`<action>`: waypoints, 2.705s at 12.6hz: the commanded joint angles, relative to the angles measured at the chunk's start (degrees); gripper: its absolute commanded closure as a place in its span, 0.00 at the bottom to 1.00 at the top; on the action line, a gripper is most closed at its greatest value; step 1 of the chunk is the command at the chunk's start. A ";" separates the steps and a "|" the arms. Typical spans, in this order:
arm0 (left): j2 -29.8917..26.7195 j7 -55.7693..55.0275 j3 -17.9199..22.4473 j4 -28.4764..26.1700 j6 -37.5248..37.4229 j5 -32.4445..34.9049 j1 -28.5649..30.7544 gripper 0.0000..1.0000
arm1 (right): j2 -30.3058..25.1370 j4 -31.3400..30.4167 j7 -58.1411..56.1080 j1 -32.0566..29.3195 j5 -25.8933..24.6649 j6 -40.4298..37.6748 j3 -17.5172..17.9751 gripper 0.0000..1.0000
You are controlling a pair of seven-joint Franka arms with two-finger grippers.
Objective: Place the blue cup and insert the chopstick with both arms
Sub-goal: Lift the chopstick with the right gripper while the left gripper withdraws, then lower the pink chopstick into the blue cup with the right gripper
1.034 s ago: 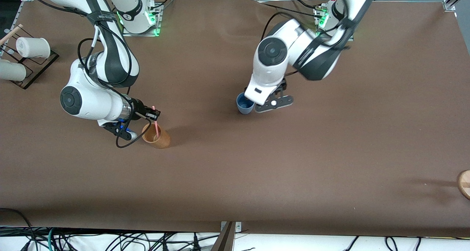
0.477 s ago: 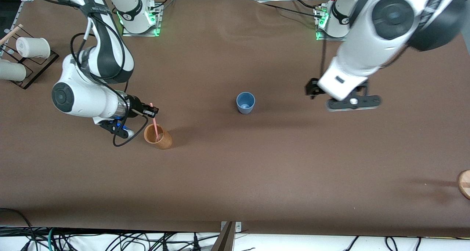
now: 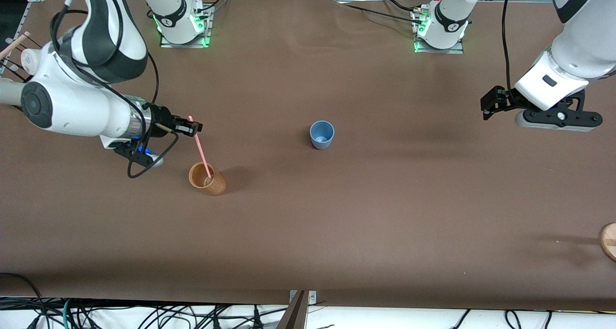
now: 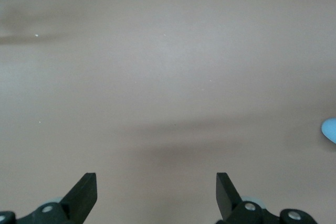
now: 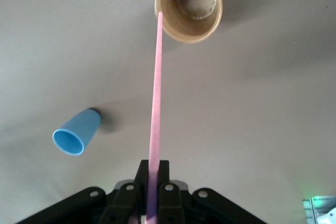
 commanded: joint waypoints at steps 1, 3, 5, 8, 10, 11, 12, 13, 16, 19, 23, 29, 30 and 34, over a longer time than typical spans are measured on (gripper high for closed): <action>-3.03 0.82 0.14 -4.57 1.70 -6.19 2.66 0.00 | -2.53 1.74 3.70 -0.13 3.34 -3.88 0.17 0.94; -2.77 1.34 0.40 -2.21 -4.60 -4.83 2.67 0.00 | -2.72 5.24 7.56 0.48 4.49 -7.14 0.35 0.94; -0.67 1.52 0.05 1.74 -7.10 -4.21 2.05 0.00 | -1.23 7.11 13.36 3.45 5.81 -6.28 0.61 0.94; 2.67 0.99 -0.12 5.96 -7.10 -1.59 1.79 0.00 | 1.15 7.82 23.80 9.34 10.37 -0.86 0.44 0.94; 3.55 0.90 -0.12 7.20 -7.10 -0.87 1.70 0.00 | 2.55 7.73 29.70 13.73 13.53 5.83 0.43 0.94; 3.56 1.42 -0.04 7.38 -7.10 -0.95 1.87 0.00 | 3.43 7.73 32.25 15.41 15.64 7.42 0.43 0.94; 3.56 1.69 -0.04 7.55 -7.19 -0.95 2.14 0.00 | 4.39 7.73 34.28 16.64 17.75 9.18 0.43 0.94; 3.56 1.69 -0.04 7.56 -7.36 -1.04 2.23 0.00 | 5.19 7.73 36.13 18.05 19.42 11.63 0.43 0.94; 3.56 1.17 -0.12 7.56 -7.36 -0.95 1.70 0.00 | 8.17 7.82 39.65 21.13 22.32 19.02 0.43 0.94; 3.91 1.08 -0.30 7.82 -7.36 -0.78 1.52 0.00 | 10.02 7.20 40.10 22.89 28.05 22.37 0.43 0.94; 4.35 1.25 -0.21 9.05 -7.54 -0.78 1.52 0.00 | 10.73 7.11 41.95 23.25 28.05 22.47 0.43 0.94; 4.61 1.25 -0.21 9.14 -7.54 -0.87 1.52 0.00 | 11.26 3.78 42.12 24.21 29.45 22.91 0.43 0.94; 4.61 1.34 -0.12 9.14 -7.54 -0.87 1.70 0.00 | 11.26 3.42 43.17 24.21 29.46 22.91 0.52 0.94; 4.61 1.25 -0.12 9.31 -7.54 -0.87 1.53 0.00 | 11.52 3.25 43.62 24.39 29.37 23.51 0.52 0.90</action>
